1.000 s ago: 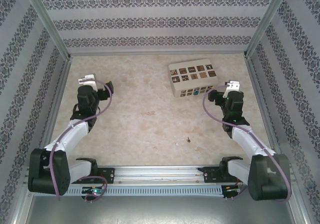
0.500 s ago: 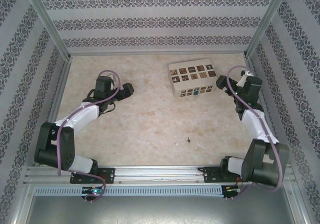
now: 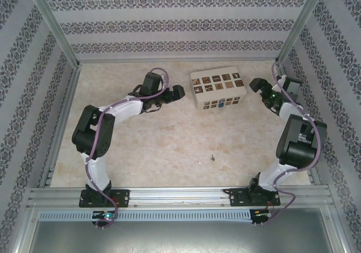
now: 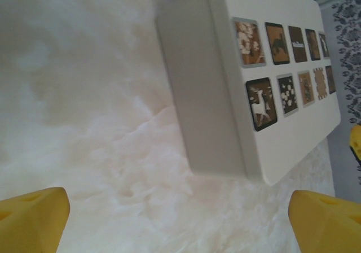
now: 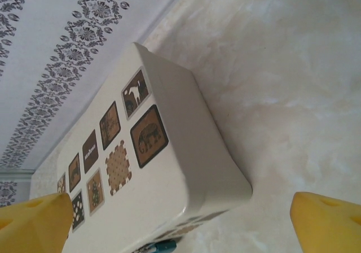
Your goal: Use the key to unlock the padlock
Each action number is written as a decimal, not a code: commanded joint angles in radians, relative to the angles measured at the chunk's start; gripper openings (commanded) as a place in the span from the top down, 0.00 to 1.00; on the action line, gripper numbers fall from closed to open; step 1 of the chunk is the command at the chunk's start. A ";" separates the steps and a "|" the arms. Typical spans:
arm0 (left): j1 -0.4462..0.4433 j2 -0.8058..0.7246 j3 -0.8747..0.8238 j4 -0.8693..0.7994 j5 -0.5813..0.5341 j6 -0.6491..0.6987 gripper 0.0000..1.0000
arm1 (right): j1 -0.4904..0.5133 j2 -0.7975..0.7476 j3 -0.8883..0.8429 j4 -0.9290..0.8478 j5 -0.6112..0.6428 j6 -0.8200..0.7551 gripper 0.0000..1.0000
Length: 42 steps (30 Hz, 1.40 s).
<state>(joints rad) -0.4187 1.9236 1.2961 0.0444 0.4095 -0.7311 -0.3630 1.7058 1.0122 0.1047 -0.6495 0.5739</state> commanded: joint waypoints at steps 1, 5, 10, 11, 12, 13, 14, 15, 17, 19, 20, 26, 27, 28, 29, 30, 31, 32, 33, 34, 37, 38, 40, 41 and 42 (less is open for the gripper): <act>-0.027 0.065 0.102 -0.011 0.053 -0.029 0.00 | 0.018 0.048 0.065 0.007 -0.033 0.016 0.02; -0.043 0.139 0.193 -0.023 0.070 -0.044 0.00 | 0.040 0.111 0.123 0.006 -0.032 0.023 0.02; -0.056 0.226 0.294 -0.036 0.090 -0.067 0.00 | 0.072 0.179 0.195 -0.018 -0.045 0.018 0.02; -0.059 0.243 0.315 -0.038 0.097 -0.073 0.01 | 0.078 0.191 0.206 -0.023 -0.049 0.020 0.02; -0.063 0.260 0.335 -0.042 0.101 -0.076 0.00 | 0.083 0.200 0.214 -0.023 -0.054 0.022 0.02; -0.065 0.272 0.352 -0.045 0.104 -0.076 0.01 | 0.088 0.208 0.219 -0.023 -0.060 0.025 0.02; -0.068 0.286 0.373 -0.052 0.108 -0.075 0.00 | 0.094 0.216 0.225 -0.023 -0.069 0.027 0.02; -0.071 0.299 0.393 -0.064 0.110 -0.073 0.00 | 0.100 0.226 0.230 -0.025 -0.079 0.029 0.02; -0.074 0.320 0.426 -0.081 0.117 -0.067 0.01 | 0.108 0.236 0.236 -0.029 -0.101 0.028 0.02; -0.075 0.338 0.451 -0.091 0.126 -0.066 0.00 | 0.115 0.242 0.237 -0.034 -0.116 0.024 0.01; -0.077 0.345 0.462 -0.093 0.130 -0.068 0.00 | 0.117 0.242 0.235 -0.037 -0.120 0.021 0.02; -0.083 0.372 0.486 -0.086 0.152 -0.084 0.00 | 0.128 0.220 0.205 -0.051 -0.168 0.009 0.02; -0.083 0.372 0.488 -0.085 0.155 -0.085 0.00 | 0.131 0.213 0.198 -0.055 -0.177 0.005 0.02; -0.083 0.372 0.489 -0.084 0.158 -0.085 0.00 | 0.134 0.205 0.189 -0.059 -0.186 -0.002 0.02; -0.083 0.372 0.489 -0.084 0.161 -0.085 0.00 | 0.137 0.196 0.181 -0.066 -0.192 -0.008 0.02; -0.083 0.371 0.489 -0.083 0.164 -0.085 0.00 | 0.140 0.185 0.170 -0.074 -0.198 -0.015 0.02; -0.083 0.368 0.489 -0.082 0.166 -0.084 0.00 | 0.145 0.176 0.158 -0.079 -0.205 -0.023 0.02; -0.085 0.366 0.489 -0.082 0.168 -0.082 0.00 | 0.148 0.164 0.147 -0.084 -0.210 -0.029 0.02; -0.083 0.363 0.489 -0.084 0.169 -0.081 0.00 | 0.153 0.152 0.132 -0.088 -0.216 -0.036 0.02; -0.083 0.359 0.487 -0.085 0.170 -0.077 0.00 | 0.158 0.140 0.117 -0.092 -0.221 -0.045 0.03; -0.083 0.344 0.482 -0.091 0.170 -0.063 0.00 | 0.171 0.105 0.084 -0.119 -0.228 -0.078 0.02; -0.083 0.339 0.479 -0.094 0.170 -0.060 0.00 | 0.174 0.094 0.075 -0.126 -0.227 -0.085 0.03; -0.081 0.323 0.466 -0.100 0.167 -0.049 0.00 | 0.182 0.068 0.049 -0.134 -0.227 -0.094 0.03; -0.081 0.312 0.457 -0.101 0.163 -0.044 0.00 | 0.187 0.057 0.036 -0.136 -0.228 -0.094 0.03; -0.080 0.300 0.444 -0.100 0.160 -0.040 0.00 | 0.193 0.042 0.022 -0.136 -0.229 -0.096 0.03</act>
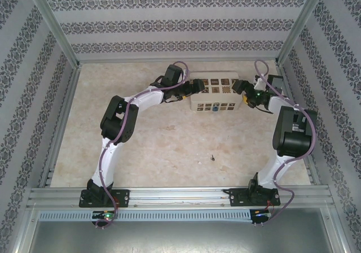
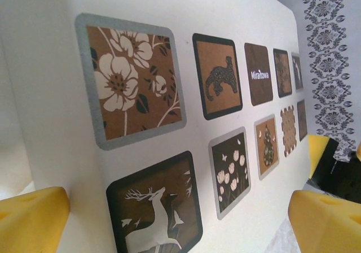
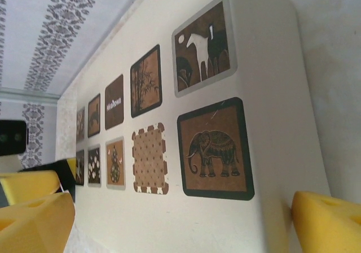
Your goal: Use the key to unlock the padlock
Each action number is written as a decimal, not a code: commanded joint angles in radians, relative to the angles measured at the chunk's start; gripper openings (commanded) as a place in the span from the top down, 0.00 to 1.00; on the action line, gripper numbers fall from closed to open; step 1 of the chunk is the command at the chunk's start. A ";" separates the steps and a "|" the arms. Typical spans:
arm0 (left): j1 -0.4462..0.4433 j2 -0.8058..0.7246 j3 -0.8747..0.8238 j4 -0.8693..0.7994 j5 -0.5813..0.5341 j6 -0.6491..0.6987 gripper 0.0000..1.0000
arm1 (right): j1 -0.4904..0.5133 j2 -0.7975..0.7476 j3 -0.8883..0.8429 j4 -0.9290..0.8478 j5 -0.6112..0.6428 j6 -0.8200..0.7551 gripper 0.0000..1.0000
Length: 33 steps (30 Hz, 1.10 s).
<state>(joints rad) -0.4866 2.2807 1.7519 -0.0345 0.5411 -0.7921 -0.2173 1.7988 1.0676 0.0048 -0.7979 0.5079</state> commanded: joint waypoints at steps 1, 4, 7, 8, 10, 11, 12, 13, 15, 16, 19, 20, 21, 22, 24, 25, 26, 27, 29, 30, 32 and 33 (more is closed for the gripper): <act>-0.010 -0.071 -0.027 -0.018 0.027 0.026 0.00 | 0.056 -0.065 -0.049 -0.035 -0.083 -0.032 0.03; -0.002 -0.118 -0.081 -0.007 0.020 0.039 0.00 | 0.085 -0.108 -0.090 -0.040 -0.086 -0.035 0.04; 0.006 -0.171 -0.153 0.015 0.010 0.045 0.01 | 0.120 -0.145 -0.127 -0.039 -0.080 -0.027 0.05; 0.011 -0.193 -0.180 0.027 0.007 0.044 0.01 | 0.134 -0.159 -0.139 -0.039 -0.077 -0.024 0.05; 0.021 -0.237 -0.253 0.054 0.004 0.037 0.01 | 0.169 -0.187 -0.162 -0.039 -0.066 -0.016 0.05; 0.024 -0.256 -0.282 0.065 0.003 0.035 0.00 | 0.184 -0.197 -0.172 -0.039 -0.063 -0.012 0.05; 0.028 -0.278 -0.316 0.077 -0.001 0.033 0.00 | 0.204 -0.208 -0.181 -0.039 -0.057 -0.007 0.04; 0.033 -0.300 -0.349 0.084 -0.005 0.032 0.00 | 0.221 -0.219 -0.189 -0.040 -0.048 -0.003 0.05; 0.040 -0.342 -0.406 0.093 -0.018 0.035 0.01 | 0.256 -0.237 -0.203 -0.039 -0.033 0.005 0.05; 0.043 -0.362 -0.435 0.096 -0.024 0.038 0.01 | 0.274 -0.245 -0.210 -0.039 -0.022 0.011 0.04; 0.054 -0.420 -0.511 0.102 -0.035 0.040 0.01 | 0.327 -0.261 -0.223 -0.042 0.000 0.023 0.05; 0.057 -0.436 -0.531 0.102 -0.038 0.040 0.01 | 0.344 -0.263 -0.228 -0.042 0.009 0.026 0.05; 0.060 -0.453 -0.554 0.102 -0.041 0.041 0.01 | 0.364 -0.267 -0.231 -0.042 0.018 0.030 0.05; 0.064 -0.471 -0.579 0.102 -0.043 0.041 0.01 | 0.384 -0.268 -0.234 -0.042 0.027 0.034 0.04; 0.067 -0.502 -0.618 0.102 -0.047 0.042 0.01 | 0.419 -0.271 -0.241 -0.042 0.047 0.039 0.04; 0.070 -0.518 -0.638 0.103 -0.050 0.044 0.01 | 0.436 -0.271 -0.244 -0.042 0.058 0.043 0.05; 0.071 -0.530 -0.654 0.103 -0.054 0.045 0.01 | 0.448 -0.271 -0.245 -0.043 0.066 0.044 0.05; 0.074 -0.543 -0.671 0.104 -0.058 0.047 0.01 | 0.466 -0.268 -0.248 -0.042 0.073 0.047 0.04; 0.079 -0.563 -0.701 0.106 -0.063 0.047 0.01 | 0.494 -0.261 -0.247 -0.045 0.074 0.052 0.04; 0.083 -0.573 -0.715 0.107 -0.065 0.047 0.01 | 0.508 -0.258 -0.248 -0.048 0.076 0.055 0.04; 0.094 -0.586 -0.733 0.108 -0.066 0.047 0.01 | 0.535 -0.256 -0.250 -0.050 0.081 0.059 0.04; 0.099 -0.590 -0.737 0.108 -0.064 0.048 0.01 | 0.546 -0.258 -0.251 -0.050 0.083 0.063 0.04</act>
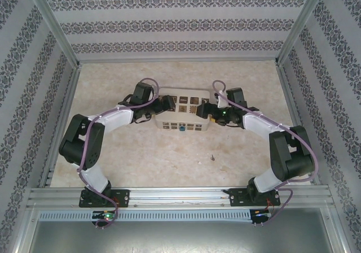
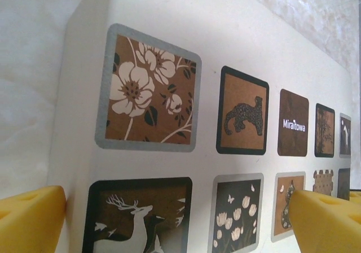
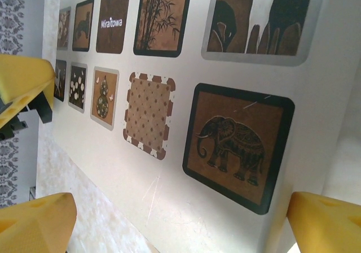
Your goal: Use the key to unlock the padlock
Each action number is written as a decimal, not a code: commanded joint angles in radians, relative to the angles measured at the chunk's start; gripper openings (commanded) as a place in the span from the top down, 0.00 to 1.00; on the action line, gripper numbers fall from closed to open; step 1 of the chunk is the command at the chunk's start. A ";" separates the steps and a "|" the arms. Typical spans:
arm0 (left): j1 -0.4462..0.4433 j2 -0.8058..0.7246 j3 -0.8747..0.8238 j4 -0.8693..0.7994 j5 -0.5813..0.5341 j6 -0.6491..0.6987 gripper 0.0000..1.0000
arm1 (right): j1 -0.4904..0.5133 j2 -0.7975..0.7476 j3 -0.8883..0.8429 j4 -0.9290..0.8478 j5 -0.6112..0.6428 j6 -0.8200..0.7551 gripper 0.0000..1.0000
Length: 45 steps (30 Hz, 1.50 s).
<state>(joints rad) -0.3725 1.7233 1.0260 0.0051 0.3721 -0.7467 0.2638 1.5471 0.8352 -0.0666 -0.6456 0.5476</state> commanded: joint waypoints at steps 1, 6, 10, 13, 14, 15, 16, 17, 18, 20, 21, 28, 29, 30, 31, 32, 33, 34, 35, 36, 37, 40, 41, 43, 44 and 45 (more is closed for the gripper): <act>-0.010 -0.036 -0.014 0.068 0.107 0.004 0.01 | 0.075 -0.005 -0.021 0.021 -0.066 0.029 0.04; 0.023 -0.034 -0.009 0.055 0.121 0.018 0.01 | 0.120 -0.022 -0.027 0.023 -0.034 0.044 0.04; 0.049 -0.037 -0.009 0.051 0.128 0.023 0.01 | 0.132 -0.046 -0.030 0.015 0.019 0.048 0.03; 0.070 -0.051 -0.016 0.037 0.128 0.027 0.01 | 0.130 -0.081 -0.018 -0.036 0.098 0.037 0.02; 0.077 -0.057 -0.017 0.031 0.126 0.029 0.01 | 0.129 -0.092 -0.010 -0.062 0.126 0.029 0.02; 0.088 -0.068 -0.020 0.022 0.123 0.030 0.01 | 0.127 -0.105 -0.002 -0.090 0.153 0.018 0.02; 0.100 -0.081 -0.024 0.013 0.119 0.033 0.01 | 0.123 -0.122 0.007 -0.116 0.180 0.009 0.02; 0.110 -0.095 -0.027 0.008 0.118 0.037 0.01 | 0.119 -0.137 0.015 -0.144 0.201 0.000 0.02; 0.123 -0.113 -0.029 -0.010 0.114 0.046 0.01 | 0.112 -0.152 0.024 -0.179 0.222 -0.010 0.02; 0.147 -0.158 -0.032 -0.055 0.100 0.074 0.01 | 0.097 -0.186 0.044 -0.268 0.270 -0.037 0.01; 0.155 -0.178 -0.034 -0.077 0.090 0.088 0.01 | 0.094 -0.198 0.053 -0.309 0.288 -0.052 0.02; 0.167 -0.380 -0.125 -0.126 0.042 0.124 0.01 | 0.118 -0.296 0.050 -0.571 0.342 -0.122 0.13; 0.168 -0.409 -0.154 -0.110 0.038 0.113 0.01 | 0.127 -0.310 0.036 -0.593 0.355 -0.120 0.15; 0.167 -0.435 -0.179 -0.096 0.035 0.100 0.01 | 0.138 -0.321 0.021 -0.608 0.365 -0.118 0.17; 0.167 -0.463 -0.209 -0.075 0.029 0.085 0.01 | 0.148 -0.334 0.002 -0.621 0.374 -0.114 0.18; 0.167 -0.488 -0.241 -0.053 0.023 0.069 0.01 | 0.160 -0.342 -0.019 -0.630 0.382 -0.109 0.19; 0.167 -0.507 -0.265 -0.036 0.017 0.057 0.01 | 0.169 -0.345 -0.038 -0.634 0.389 -0.103 0.21; 0.168 -0.526 -0.289 -0.020 0.008 0.046 0.01 | 0.179 -0.346 -0.060 -0.636 0.392 -0.096 0.23; 0.167 -0.544 -0.309 -0.011 0.001 0.039 0.01 | 0.190 -0.343 -0.079 -0.637 0.396 -0.088 0.26; 0.167 -0.555 -0.321 -0.010 -0.007 0.037 0.01 | 0.203 -0.340 -0.093 -0.636 0.402 -0.083 0.28; 0.167 -0.564 -0.330 -0.012 -0.013 0.037 0.01 | 0.221 -0.333 -0.105 -0.637 0.414 -0.077 0.29; 0.168 -0.581 -0.338 -0.029 -0.022 0.042 0.01 | 0.281 -0.310 -0.126 -0.638 0.455 -0.062 0.32; 0.167 -0.584 -0.339 -0.032 -0.021 0.043 0.01 | 0.297 -0.301 -0.132 -0.634 0.463 -0.056 0.34; 0.167 -0.590 -0.340 -0.032 -0.023 0.043 0.01 | 0.316 -0.277 -0.141 -0.630 0.459 -0.046 0.38; 0.168 -0.592 -0.342 -0.032 -0.024 0.044 0.01 | 0.324 -0.265 -0.146 -0.628 0.458 -0.042 0.40; 0.167 -0.594 -0.344 -0.032 -0.026 0.044 0.01 | 0.333 -0.252 -0.147 -0.627 0.461 -0.040 0.43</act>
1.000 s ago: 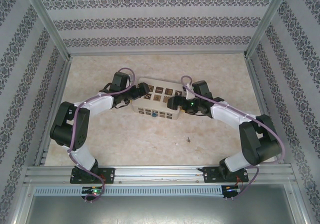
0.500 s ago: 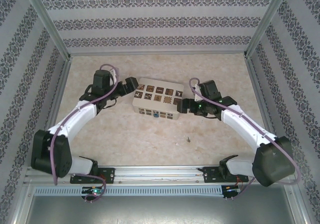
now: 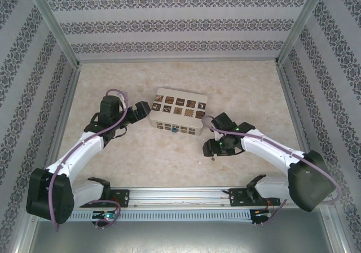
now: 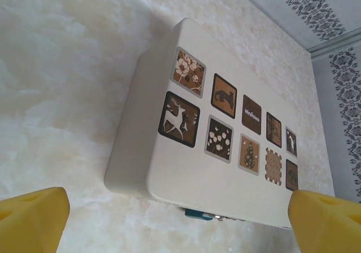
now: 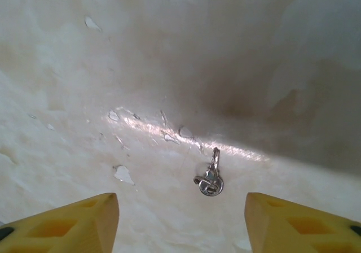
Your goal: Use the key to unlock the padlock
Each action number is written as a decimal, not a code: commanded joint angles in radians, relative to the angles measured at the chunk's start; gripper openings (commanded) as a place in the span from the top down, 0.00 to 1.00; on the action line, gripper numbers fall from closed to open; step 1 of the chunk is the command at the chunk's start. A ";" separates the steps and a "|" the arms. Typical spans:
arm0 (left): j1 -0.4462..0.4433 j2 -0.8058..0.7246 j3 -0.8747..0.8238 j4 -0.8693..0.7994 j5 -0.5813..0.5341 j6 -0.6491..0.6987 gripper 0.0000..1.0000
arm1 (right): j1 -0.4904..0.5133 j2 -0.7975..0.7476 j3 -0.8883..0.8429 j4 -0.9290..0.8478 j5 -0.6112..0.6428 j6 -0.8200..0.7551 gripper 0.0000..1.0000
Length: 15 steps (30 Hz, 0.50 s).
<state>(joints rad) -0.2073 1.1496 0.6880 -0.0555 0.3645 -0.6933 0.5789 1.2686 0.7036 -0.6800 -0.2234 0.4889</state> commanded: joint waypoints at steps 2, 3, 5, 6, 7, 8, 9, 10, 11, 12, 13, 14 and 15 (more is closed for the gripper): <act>0.002 -0.027 -0.009 0.029 -0.023 -0.012 0.01 | 0.042 0.053 -0.013 -0.018 0.055 0.021 0.46; 0.003 -0.027 -0.010 0.028 -0.024 -0.012 0.01 | 0.053 0.062 -0.011 -0.019 0.064 0.025 0.47; 0.002 -0.032 -0.011 0.027 -0.025 -0.013 0.01 | 0.071 0.079 -0.010 -0.018 0.085 0.036 0.49; 0.002 -0.034 -0.012 0.026 -0.025 -0.014 0.01 | 0.075 0.086 -0.010 -0.014 0.092 0.039 0.50; 0.003 -0.035 -0.012 0.023 -0.026 -0.014 0.01 | 0.077 0.094 -0.010 -0.007 0.096 0.042 0.51; 0.002 -0.035 -0.010 0.019 -0.026 -0.010 0.01 | 0.082 0.104 -0.009 -0.001 0.096 0.042 0.53; 0.003 -0.037 -0.010 0.015 -0.027 -0.009 0.01 | 0.085 0.111 -0.007 0.002 0.096 0.042 0.54; 0.002 -0.037 -0.009 0.010 -0.026 -0.008 0.01 | 0.089 0.121 -0.005 0.002 0.098 0.043 0.55; 0.002 -0.037 -0.007 0.007 -0.028 -0.007 0.01 | 0.092 0.130 -0.001 0.001 0.100 0.042 0.56; 0.003 -0.038 -0.007 0.006 -0.029 -0.008 0.01 | 0.096 0.138 0.002 -0.001 0.103 0.044 0.57; 0.002 -0.039 -0.009 0.006 -0.029 -0.009 0.01 | 0.099 0.143 0.003 -0.003 0.108 0.045 0.57; 0.002 -0.040 -0.011 0.008 -0.028 -0.011 0.01 | 0.102 0.148 0.004 -0.004 0.112 0.046 0.58; 0.002 -0.043 -0.011 0.009 -0.027 -0.012 0.01 | 0.104 0.151 0.004 -0.003 0.116 0.047 0.59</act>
<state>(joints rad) -0.2073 1.1320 0.6846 -0.0544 0.3531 -0.6968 0.6693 1.4067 0.7017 -0.6765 -0.1452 0.5243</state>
